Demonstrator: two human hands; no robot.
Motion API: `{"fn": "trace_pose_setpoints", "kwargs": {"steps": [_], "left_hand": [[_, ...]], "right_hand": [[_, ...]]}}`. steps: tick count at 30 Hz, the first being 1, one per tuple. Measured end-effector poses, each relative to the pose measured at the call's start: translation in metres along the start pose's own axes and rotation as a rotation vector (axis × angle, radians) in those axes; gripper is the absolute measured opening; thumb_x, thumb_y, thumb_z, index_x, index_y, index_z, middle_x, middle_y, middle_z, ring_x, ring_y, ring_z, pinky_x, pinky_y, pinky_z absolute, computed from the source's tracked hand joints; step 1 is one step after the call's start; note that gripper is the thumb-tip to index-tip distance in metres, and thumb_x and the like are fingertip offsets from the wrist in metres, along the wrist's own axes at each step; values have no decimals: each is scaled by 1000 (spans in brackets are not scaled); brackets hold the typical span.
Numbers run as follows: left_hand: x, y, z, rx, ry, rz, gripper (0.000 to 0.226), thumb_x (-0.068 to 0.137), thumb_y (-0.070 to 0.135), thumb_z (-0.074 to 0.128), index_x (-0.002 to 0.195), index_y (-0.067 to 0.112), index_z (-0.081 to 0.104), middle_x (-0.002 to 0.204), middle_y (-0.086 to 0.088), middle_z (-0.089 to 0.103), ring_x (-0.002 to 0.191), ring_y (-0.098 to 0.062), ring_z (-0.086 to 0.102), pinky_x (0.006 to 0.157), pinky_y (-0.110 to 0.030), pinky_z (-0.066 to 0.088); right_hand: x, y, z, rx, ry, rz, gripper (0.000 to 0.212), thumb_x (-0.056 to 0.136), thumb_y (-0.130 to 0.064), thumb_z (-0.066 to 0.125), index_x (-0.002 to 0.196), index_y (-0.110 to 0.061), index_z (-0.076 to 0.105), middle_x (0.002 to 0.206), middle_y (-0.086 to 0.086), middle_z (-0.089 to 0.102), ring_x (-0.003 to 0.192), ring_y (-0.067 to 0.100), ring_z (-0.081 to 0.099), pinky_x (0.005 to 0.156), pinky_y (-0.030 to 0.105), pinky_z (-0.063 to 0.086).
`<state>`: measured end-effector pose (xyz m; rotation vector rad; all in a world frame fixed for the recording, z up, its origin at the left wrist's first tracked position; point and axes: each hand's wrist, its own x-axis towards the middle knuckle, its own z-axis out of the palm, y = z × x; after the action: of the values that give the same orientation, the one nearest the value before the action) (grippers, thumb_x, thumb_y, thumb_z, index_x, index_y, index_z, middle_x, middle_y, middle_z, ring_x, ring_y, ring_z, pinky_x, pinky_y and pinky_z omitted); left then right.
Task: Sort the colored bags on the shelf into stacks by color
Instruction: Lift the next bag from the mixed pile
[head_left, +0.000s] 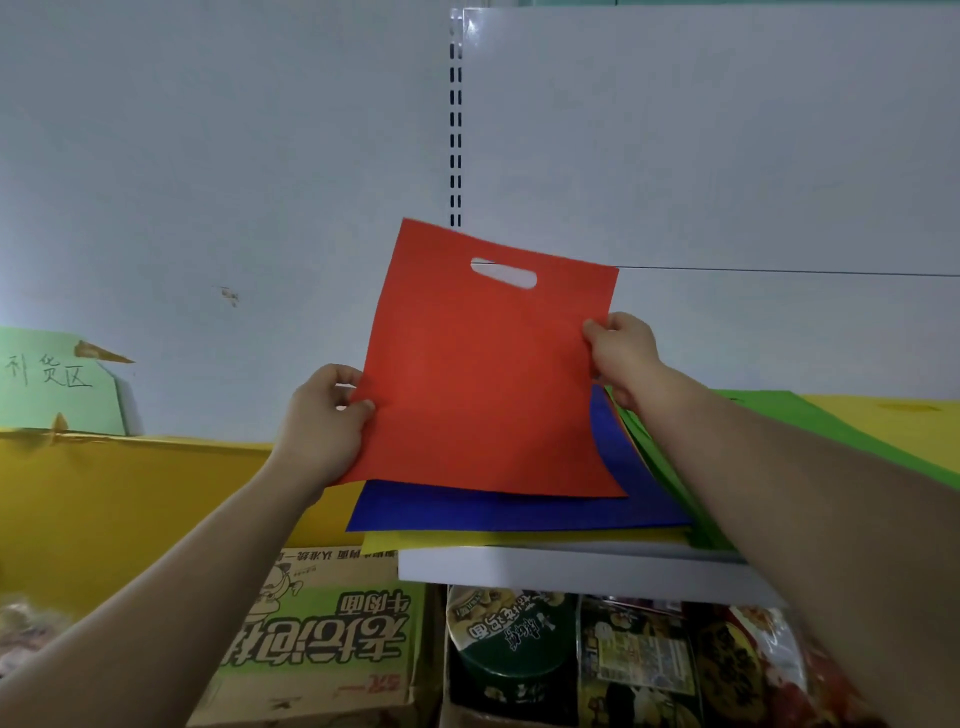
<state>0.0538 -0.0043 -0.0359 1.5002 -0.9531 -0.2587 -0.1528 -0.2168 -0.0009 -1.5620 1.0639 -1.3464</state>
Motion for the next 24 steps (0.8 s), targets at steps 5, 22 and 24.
{"fn": "trace_pose_setpoints", "kwargs": {"steps": [5, 22, 24], "left_hand": [[-1, 9, -7, -92, 25, 52, 24, 92, 5, 52, 86, 29, 54, 90, 1, 62, 71, -19, 62, 57, -30, 49], [-30, 54, 38, -285, -209, 161, 24, 90, 5, 56, 88, 29, 53, 79, 6, 63, 65, -13, 59, 64, -28, 48], [-45, 65, 52, -296, -251, 168, 24, 91, 5, 55, 88, 29, 52, 79, 6, 63, 65, -13, 59, 66, -29, 48]], "right_hand": [[-22, -16, -7, 182, -114, 35, 10, 91, -7, 57, 97, -14, 56, 92, 7, 66, 74, 17, 64, 55, 27, 51], [-87, -63, -117, 121, 351, -150, 12, 89, -8, 59, 87, -20, 58, 85, 2, 67, 67, 12, 63, 61, 26, 53], [-96, -64, -141, 108, 387, -149, 11, 89, -10, 59, 84, -21, 58, 83, 2, 66, 66, 13, 62, 60, 26, 52]]}}
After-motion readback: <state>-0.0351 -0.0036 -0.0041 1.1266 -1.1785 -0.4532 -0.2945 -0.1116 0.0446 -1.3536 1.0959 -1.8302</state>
